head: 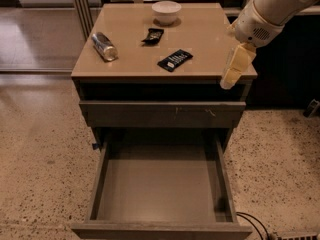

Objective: Place rxbar blueberry into middle drawer

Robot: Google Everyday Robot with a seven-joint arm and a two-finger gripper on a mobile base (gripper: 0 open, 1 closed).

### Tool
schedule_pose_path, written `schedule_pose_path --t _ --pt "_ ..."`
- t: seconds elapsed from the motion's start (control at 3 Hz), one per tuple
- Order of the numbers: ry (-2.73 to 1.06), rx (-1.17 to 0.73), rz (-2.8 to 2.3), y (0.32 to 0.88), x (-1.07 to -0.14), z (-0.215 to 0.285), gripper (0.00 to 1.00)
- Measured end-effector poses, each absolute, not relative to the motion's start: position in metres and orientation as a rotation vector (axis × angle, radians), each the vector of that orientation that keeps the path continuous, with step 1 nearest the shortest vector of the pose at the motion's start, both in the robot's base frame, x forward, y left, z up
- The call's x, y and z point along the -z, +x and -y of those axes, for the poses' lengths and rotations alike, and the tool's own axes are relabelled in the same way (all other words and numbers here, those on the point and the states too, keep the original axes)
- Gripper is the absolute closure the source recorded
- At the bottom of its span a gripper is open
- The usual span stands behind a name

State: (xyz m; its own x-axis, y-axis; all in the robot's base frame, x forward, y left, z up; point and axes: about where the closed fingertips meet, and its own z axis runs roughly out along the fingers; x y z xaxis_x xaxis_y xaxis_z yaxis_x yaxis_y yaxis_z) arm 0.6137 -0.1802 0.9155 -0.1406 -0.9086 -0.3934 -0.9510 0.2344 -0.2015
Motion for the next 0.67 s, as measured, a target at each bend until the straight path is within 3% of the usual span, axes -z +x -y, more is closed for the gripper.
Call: schedule_pose_path --t 0.67 --pt "-1.688 -0.153 -2.088 0.6177 -0.9094 0.1816 0.0"
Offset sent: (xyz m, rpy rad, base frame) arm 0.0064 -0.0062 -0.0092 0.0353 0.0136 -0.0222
